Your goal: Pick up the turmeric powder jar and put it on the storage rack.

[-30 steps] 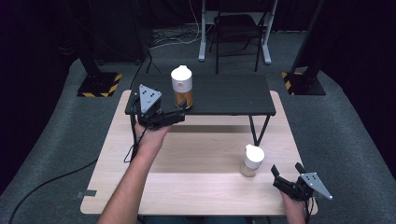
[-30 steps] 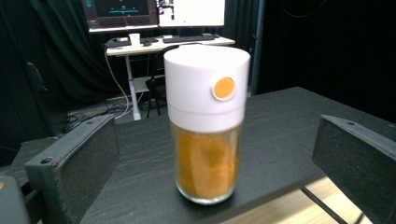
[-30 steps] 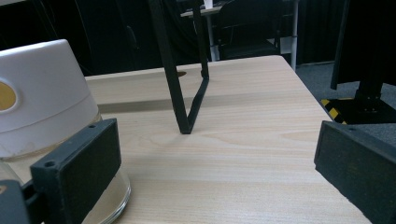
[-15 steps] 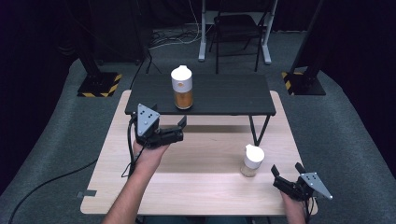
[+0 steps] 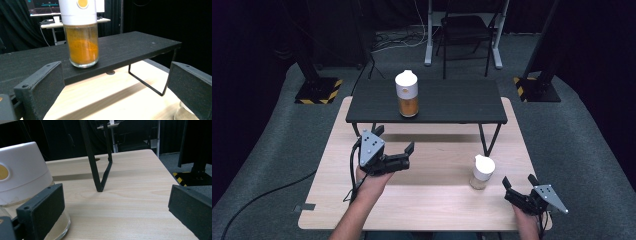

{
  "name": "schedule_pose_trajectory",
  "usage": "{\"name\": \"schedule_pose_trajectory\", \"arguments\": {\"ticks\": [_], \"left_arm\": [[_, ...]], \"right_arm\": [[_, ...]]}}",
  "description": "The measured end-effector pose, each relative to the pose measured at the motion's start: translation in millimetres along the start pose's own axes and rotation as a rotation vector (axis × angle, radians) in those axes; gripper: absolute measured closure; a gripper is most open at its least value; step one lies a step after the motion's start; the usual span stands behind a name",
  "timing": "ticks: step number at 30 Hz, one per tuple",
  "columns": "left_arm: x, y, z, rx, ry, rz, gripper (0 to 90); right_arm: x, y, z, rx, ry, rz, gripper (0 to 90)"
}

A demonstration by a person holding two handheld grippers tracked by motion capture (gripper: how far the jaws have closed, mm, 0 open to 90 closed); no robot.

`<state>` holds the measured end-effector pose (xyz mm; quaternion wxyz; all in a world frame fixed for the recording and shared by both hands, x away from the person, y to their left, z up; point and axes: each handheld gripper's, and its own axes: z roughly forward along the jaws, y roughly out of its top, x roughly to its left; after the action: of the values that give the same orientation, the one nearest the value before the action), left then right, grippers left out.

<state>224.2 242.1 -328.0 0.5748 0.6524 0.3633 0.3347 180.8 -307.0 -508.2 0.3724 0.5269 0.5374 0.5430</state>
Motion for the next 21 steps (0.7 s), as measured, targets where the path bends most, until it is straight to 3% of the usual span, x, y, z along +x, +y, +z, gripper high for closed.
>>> {"name": "schedule_pose_trajectory", "arguments": {"ticks": [5,10,21], "left_arm": [[-4.6,-15.9,-5.7,0.009,0.006,0.021,1.0],[-4.6,-33.3,-10.5,0.022,0.009,0.017,1.6],[1.0,-63.6,-12.5,0.052,0.030,-0.040,1.5]], "right_arm": [[-0.1,-0.2,-0.1,-0.001,0.000,0.001,0.0],[-0.2,-0.4,-0.2,-0.002,0.000,0.002,0.0],[-0.3,-0.1,-0.1,-0.001,0.001,0.000,0.0]]}}
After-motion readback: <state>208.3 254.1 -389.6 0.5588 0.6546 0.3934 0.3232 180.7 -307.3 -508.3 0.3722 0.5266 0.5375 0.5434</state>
